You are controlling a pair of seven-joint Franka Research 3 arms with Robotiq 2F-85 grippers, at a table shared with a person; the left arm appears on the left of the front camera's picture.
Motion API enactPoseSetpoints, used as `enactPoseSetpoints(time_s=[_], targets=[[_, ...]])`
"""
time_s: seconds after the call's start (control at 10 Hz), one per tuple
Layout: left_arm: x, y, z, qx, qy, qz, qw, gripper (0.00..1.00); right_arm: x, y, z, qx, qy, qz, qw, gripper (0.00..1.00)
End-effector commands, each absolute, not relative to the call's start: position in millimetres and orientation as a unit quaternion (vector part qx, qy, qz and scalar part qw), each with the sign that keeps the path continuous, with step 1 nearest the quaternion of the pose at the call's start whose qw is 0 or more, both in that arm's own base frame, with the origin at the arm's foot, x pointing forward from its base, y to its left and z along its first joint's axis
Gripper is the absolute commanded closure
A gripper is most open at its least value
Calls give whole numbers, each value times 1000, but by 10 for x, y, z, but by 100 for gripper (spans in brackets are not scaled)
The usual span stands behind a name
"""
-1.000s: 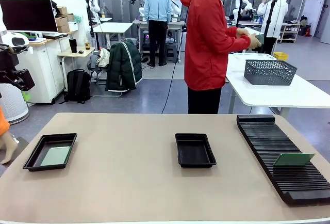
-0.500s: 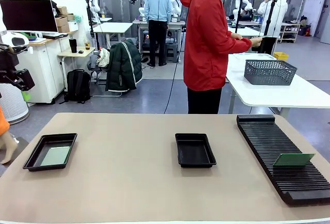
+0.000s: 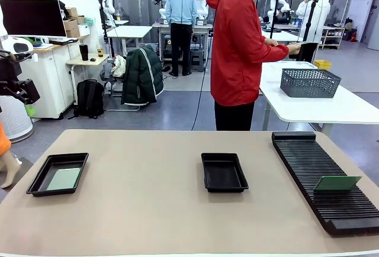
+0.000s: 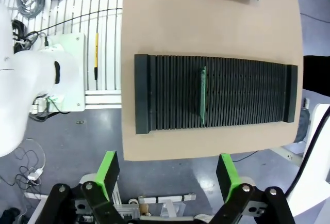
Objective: Inspect and transfer BCBs to ESD trays.
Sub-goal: Pick up the Blank PCB from the PCB Rack and place it in the right ESD tray.
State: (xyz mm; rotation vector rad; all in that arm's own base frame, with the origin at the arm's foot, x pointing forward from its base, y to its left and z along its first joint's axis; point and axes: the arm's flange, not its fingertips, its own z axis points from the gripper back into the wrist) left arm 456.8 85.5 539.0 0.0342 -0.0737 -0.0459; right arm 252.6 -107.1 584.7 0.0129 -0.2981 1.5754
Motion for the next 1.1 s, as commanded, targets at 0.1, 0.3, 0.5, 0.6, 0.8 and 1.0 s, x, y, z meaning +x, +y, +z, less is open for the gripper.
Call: enactPoseSetpoints(time_s=[0.1, 0.3, 0.5, 0.6, 0.8, 1.0], targets=[[4569, 854, 5390, 17, -37, -23, 999, 0, 2638, -1020, 5391, -18, -143, 717, 682, 0], [4569, 854, 5390, 17, -37, -23, 999, 0, 2710, -938, 5133, -33, -143, 717, 682, 0], [4569, 854, 5390, 17, -37, -23, 999, 0, 2837, -839, 4878, -35, -140, 721, 678, 0], [4569, 854, 5390, 17, -37, -23, 999, 0, 2885, -797, 4778, -36, -142, 719, 679, 0], [4569, 854, 5390, 17, -37, -23, 999, 0, 2974, -725, 4542, -37, -143, 719, 679, 0], [4569, 854, 5390, 17, -37, -23, 999, 0, 3031, -653, 4360, -37, -145, 722, 676, 0]])
